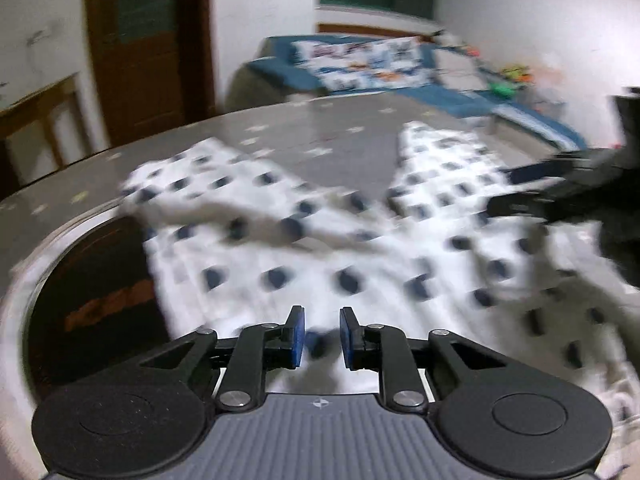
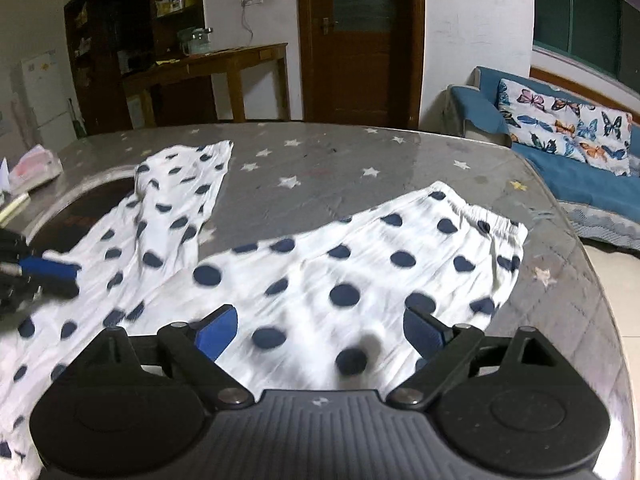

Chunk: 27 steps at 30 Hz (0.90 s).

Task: Fold clothes

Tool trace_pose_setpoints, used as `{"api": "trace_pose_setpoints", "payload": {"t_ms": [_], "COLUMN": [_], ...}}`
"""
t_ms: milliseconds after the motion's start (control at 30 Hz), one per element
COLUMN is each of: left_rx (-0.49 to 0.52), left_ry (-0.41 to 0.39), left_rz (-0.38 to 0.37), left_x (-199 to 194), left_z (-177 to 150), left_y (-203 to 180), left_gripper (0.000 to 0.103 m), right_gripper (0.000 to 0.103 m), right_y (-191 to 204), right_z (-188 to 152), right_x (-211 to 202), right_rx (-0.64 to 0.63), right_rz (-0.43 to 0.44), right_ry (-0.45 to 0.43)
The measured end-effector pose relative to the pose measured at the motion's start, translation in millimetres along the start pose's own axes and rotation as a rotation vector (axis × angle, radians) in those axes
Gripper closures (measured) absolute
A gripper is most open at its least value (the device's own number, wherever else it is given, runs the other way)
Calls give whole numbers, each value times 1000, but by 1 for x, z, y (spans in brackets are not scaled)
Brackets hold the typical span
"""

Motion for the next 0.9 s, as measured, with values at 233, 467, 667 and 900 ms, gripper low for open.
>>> {"api": "trace_pose_setpoints", "payload": {"t_ms": [233,467,667,900], "left_rx": [-90,-142,-151,-117], "left_ry": [15,-3,-52,-42], "left_rz": [43,53,59,71], "left_x": [-16,-45,-67,-64], "left_z": [-27,-44,-40,-50], "left_y": [18,15,15,13], "left_gripper": [83,83,82,82], "right_gripper": [11,11,11,11], "right_y": [7,30,69,120], "right_z": [-24,-36,-48,-74], "right_x": [-15,-51,-89,-113], "right_rx": [29,14,-5,-90], "right_rz": [-31,-25,64,136], "right_ry": [11,-35,-42,-17]}}
Point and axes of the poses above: each gripper's, at about its wrist camera, not at the fingertips, and x roughly the way its jaws point, y to its left, z to its top, the point moved 9 cm from there along x, roughly the way its jaws point
